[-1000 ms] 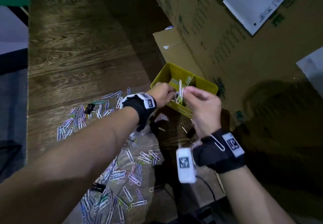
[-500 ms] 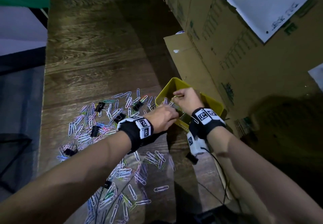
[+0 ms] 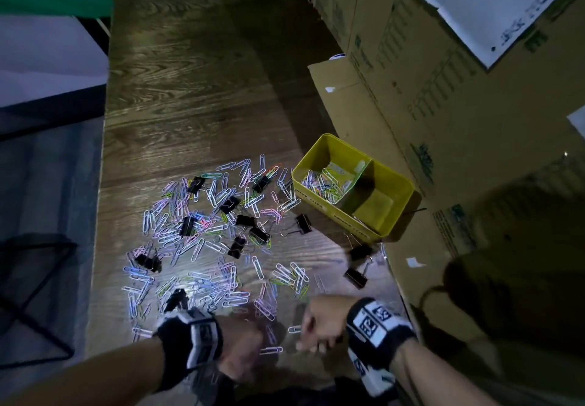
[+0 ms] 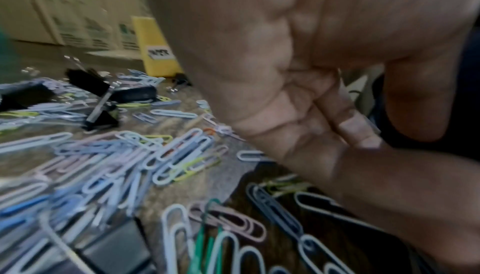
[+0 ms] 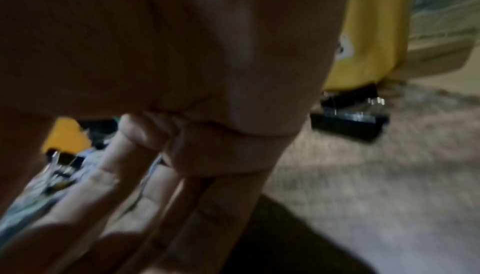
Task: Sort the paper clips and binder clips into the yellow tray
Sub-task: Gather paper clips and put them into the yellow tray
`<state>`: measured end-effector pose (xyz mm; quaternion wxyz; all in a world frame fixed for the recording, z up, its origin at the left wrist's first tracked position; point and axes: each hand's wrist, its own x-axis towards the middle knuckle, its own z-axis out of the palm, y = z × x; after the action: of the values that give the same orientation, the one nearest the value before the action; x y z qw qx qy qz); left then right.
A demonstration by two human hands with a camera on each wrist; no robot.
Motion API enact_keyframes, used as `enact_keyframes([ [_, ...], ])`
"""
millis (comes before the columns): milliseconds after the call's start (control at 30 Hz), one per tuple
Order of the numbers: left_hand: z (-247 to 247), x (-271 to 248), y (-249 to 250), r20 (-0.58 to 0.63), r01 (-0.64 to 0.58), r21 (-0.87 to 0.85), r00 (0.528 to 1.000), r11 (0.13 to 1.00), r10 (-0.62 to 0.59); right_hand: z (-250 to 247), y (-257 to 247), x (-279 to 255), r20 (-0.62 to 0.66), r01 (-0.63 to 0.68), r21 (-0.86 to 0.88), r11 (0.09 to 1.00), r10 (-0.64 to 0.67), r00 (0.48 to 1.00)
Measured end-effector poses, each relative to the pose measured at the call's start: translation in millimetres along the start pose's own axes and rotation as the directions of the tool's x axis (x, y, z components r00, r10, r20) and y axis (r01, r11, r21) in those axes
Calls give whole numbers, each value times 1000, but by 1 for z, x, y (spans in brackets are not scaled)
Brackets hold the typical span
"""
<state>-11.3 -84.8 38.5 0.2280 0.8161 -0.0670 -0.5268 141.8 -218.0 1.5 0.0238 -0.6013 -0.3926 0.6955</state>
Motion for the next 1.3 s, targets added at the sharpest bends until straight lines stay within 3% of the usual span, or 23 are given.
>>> enact_keyframes([
  [67,10,9,4,6,32,45,999,998,-32,20,5,9,57,-37,30,999,35,998],
  [133,1,15,8,-116,24,17,993,1000,-22,27,7,17,-58,-11,91,996,16,998],
  [200,-7,22,5,-318,-29,-55,948,998,10,25,7,19,-242,62,129,990,-29,970],
  [267,-14,32,-9,-490,-66,-68,871,995,25,19,6,14,-459,105,53,993,-69,886],
  [333,-19,37,-22,-542,19,-48,839,999,-42,14,5,7,-666,32,-75,997,-74,742],
  [400,-21,39,-30,-649,52,-50,758,997,-72,12,6,3,-778,-77,-158,985,-76,623],
  [433,-22,38,-33,-709,63,-35,702,997,-69,14,6,4,-791,-122,-178,976,-68,609],
  [467,-19,39,-35,-747,88,-7,662,996,-64,16,5,4,-790,-161,-190,969,-53,610],
  [500,-19,40,-36,-738,133,1,669,991,-89,18,3,7,-784,-197,-197,960,-34,620],
  [600,-17,46,-33,-629,218,25,762,976,-154,26,-6,18,-776,-299,-271,915,-24,630],
  [667,-18,51,-31,-608,236,9,773,972,-182,29,-12,25,-780,-302,-272,914,-26,625],
  [867,-8,56,-40,-729,116,-78,671,990,-136,29,-23,28,-756,-186,-234,954,-58,652],
  [967,-5,58,-46,-804,21,-79,590,997,-76,25,-16,30,-765,-165,-228,959,-72,640],
  [1033,-5,58,-48,-801,5,-136,588,991,-113,24,-11,31,-772,-162,-201,966,-55,633],
  [1133,-5,54,-53,-740,74,-238,631,968,-231,21,-6,34,-779,-197,-170,966,-9,627],
  [1167,-6,52,-53,-748,62,-256,619,965,-239,20,-6,34,-785,-205,-141,969,16,619],
  [1233,-7,47,-52,-802,-10,-302,544,953,-248,17,-4,36,-785,-196,-66,978,71,616],
  [1300,-8,41,-52,-793,-61,-433,500,899,-348,14,-3,35,-779,-163,23,986,120,615],
])
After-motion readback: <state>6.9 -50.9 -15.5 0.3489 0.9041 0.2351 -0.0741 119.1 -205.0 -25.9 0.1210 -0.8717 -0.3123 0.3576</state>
